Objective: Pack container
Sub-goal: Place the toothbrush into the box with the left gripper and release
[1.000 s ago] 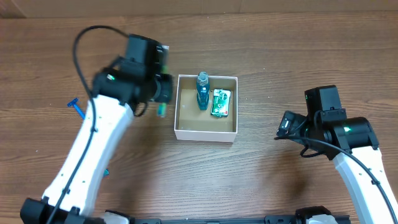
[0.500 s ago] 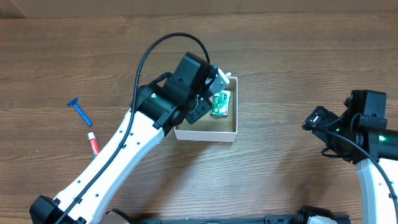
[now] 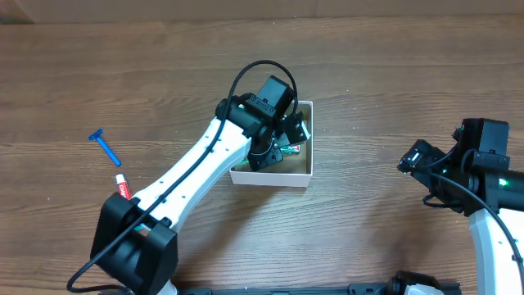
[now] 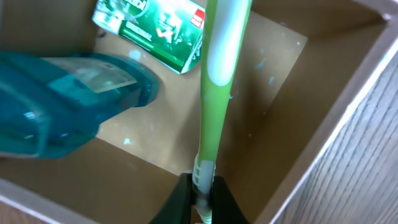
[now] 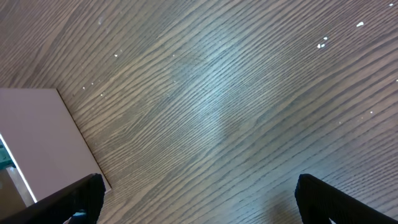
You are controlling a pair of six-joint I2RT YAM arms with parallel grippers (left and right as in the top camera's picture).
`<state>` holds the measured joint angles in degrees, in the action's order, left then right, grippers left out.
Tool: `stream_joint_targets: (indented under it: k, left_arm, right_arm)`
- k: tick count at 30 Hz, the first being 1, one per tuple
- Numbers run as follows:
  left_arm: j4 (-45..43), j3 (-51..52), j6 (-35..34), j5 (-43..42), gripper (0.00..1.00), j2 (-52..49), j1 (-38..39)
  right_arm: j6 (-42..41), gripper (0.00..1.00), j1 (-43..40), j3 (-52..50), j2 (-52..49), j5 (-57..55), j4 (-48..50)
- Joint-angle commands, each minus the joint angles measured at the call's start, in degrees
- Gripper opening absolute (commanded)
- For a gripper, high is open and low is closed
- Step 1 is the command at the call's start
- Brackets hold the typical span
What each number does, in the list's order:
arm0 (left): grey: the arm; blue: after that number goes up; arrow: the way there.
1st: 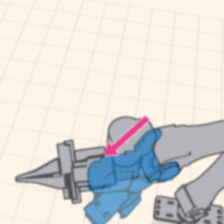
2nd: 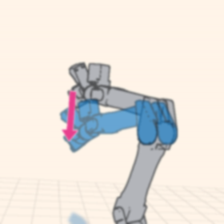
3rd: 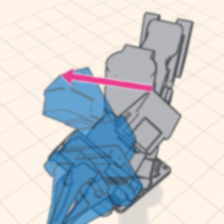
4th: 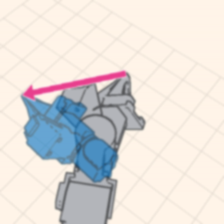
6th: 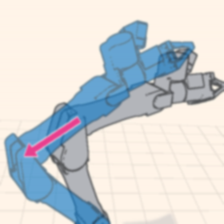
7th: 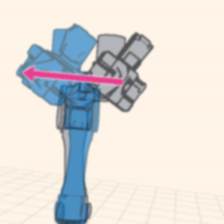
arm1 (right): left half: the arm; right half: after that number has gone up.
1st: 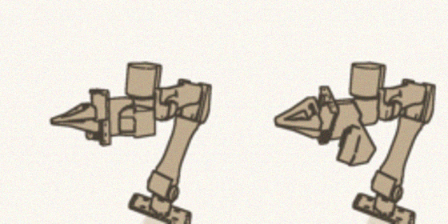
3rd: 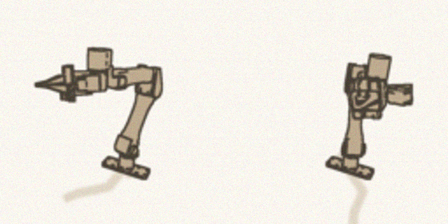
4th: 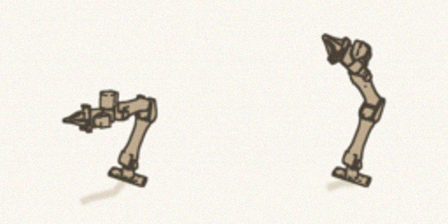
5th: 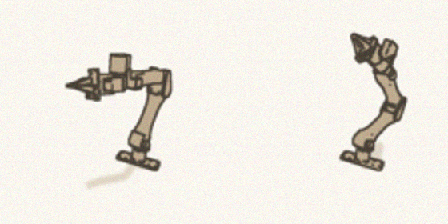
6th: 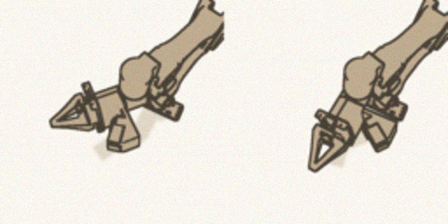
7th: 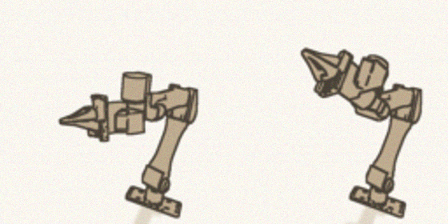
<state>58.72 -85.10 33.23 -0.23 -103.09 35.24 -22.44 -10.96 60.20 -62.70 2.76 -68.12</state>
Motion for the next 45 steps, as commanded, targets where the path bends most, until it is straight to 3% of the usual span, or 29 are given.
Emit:
stream_joint_targets:
  k: [1, 7, 13, 16, 21, 28, 32, 34, 36, 39, 45]
  left_arm:
    - [-0.26, -0.55, 0.39, -0.87, 0.04, -1.64, 0.13]
    - [-0.33, -0.55, 0.13, -0.87, 0.05, -1.81, 0.13]
    - [-0.20, -0.55, -2.21, -0.87, 0.13, -1.81, 0.13]
    - [-0.20, -0.55, -2.21, -0.90, 0.24, -1.81, 0.13]
    - [-0.22, -0.83, -3.06, -0.81, 0.63, -1.75, 0.13]
    - [4.00, -8.72, -10.32, 2.12, 0.74, 2.36, 0.13]
    - [9.11, -16.44, -15.67, 4.07, 1.00, 8.85, -0.07]
    - [9.49, -17.55, -21.84, 10.56, 1.00, 13.22, -1.03]
    - [10.73, -17.55, -28.30, 15.19, 1.00, 17.09, -3.85]
    - [14.53, -17.55, -37.42, 15.15, 1.00, 21.29, -13.07]
    - [19.10, -15.06, -47.56, 7.67, 1.00, 20.48, -34.71]
  right_arm:
    - [0.44, 1.00, -0.31, -0.04, 0.26, 0.35, 0.50]
    - [0.44, 1.00, -0.31, -0.04, 0.26, 0.35, 0.57]
    - [1.27, 1.00, -0.31, -0.04, 0.26, 0.35, 0.57]
    - [1.27, 1.00, -0.31, -0.04, 0.26, 0.35, 0.55]
    - [1.29, 1.00, -0.31, -0.04, 0.26, 0.35, 0.55]
    - [1.51, 1.00, -0.31, -0.04, 0.26, 0.35, 0.55]
    - [1.51, 1.00, -0.31, -0.04, 0.26, 0.35, 0.61]
    - [1.51, 1.00, -0.31, -0.04, 0.26, 0.35, 0.76]
    - [1.51, 1.00, -0.31, -0.04, 0.26, 0.35, 0.76]
    - [1.51, 1.00, -0.31, -0.04, 0.26, 0.35, 0.76]
    - [1.51, 1.00, -0.31, -0.04, 0.26, 0.35, 1.03]
